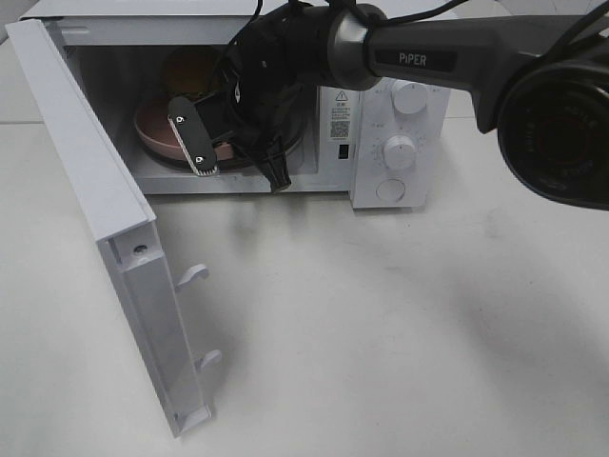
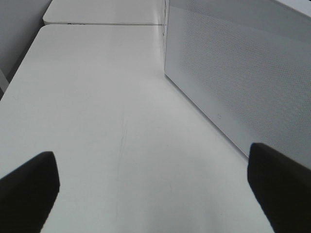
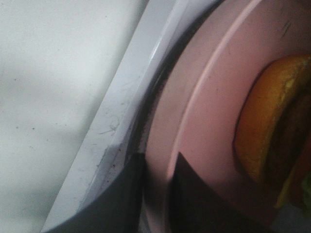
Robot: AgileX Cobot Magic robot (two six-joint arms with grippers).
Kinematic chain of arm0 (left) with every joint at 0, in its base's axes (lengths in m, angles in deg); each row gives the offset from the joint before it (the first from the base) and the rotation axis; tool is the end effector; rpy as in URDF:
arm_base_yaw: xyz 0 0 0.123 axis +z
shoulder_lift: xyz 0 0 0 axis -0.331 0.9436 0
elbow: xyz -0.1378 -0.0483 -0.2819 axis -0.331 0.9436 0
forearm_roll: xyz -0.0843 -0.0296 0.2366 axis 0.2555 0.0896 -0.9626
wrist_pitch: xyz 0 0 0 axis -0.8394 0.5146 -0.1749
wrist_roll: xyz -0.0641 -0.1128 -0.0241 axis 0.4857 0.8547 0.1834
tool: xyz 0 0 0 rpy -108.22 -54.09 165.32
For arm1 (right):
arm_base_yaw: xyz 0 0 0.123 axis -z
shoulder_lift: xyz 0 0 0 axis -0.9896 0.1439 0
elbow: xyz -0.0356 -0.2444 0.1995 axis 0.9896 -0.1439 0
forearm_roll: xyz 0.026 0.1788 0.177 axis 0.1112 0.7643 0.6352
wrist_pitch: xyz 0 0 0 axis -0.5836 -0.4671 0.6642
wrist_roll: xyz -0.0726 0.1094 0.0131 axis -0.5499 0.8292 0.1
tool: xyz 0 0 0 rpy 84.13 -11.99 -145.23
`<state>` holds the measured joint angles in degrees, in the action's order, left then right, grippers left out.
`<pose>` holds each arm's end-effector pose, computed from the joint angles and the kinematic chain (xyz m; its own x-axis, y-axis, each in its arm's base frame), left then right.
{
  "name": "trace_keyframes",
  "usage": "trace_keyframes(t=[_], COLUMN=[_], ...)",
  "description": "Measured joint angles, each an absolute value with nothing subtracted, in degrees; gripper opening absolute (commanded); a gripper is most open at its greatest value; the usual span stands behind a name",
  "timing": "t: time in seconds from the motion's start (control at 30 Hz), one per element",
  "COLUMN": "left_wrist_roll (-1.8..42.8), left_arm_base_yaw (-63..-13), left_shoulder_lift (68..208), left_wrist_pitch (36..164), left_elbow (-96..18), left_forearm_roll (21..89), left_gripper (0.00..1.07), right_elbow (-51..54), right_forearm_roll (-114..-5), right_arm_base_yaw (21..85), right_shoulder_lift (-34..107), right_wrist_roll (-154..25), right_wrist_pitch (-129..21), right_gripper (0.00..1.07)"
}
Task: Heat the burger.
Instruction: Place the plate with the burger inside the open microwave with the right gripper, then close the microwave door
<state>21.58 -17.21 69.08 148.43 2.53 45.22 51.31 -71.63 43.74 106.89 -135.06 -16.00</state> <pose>-0.0002 -0.0100 0.2612 -0.4320 -0.0129 -0.9018 0.0322 0.9990 -0.0297 0.4787 0.3536 0.1519 0.4961 -0.8675 0.0372 -0.6488 -0.3988 -0.6480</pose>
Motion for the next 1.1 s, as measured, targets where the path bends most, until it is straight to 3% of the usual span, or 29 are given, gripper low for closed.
trace_keyframes(t=[0.37, 0.67, 0.9, 1.1], left_wrist_roll=[21.58, 21.58, 21.58, 21.58], left_arm_base_yaw=[-17.21, -17.21, -17.21, -17.21], left_shoulder_lift=[69.08, 69.08, 69.08, 69.08], left_wrist_pitch=[148.43, 148.43, 148.43, 148.43], left_elbow=[2.53, 2.53, 2.53, 2.53], left_forearm_roll=[45.22, 45.22, 45.22, 45.22], left_gripper=[1.03, 1.03, 1.03, 1.03], right_elbow=[49.42, 39.73, 26.67, 21.91], right_forearm_roll=[-69.74, -68.14, -67.97, -67.97], right_arm_base_yaw=[43.80, 43.80, 44.43, 44.88], right_shoulder_lift=[106.37, 101.44, 93.36, 89.81], right_wrist_roll=[-134.94, -134.94, -132.19, -131.22], right_wrist_pitch=[-16.52, -22.36, -31.07, -31.53], right_gripper=[0.57, 0.63, 0.74, 0.81])
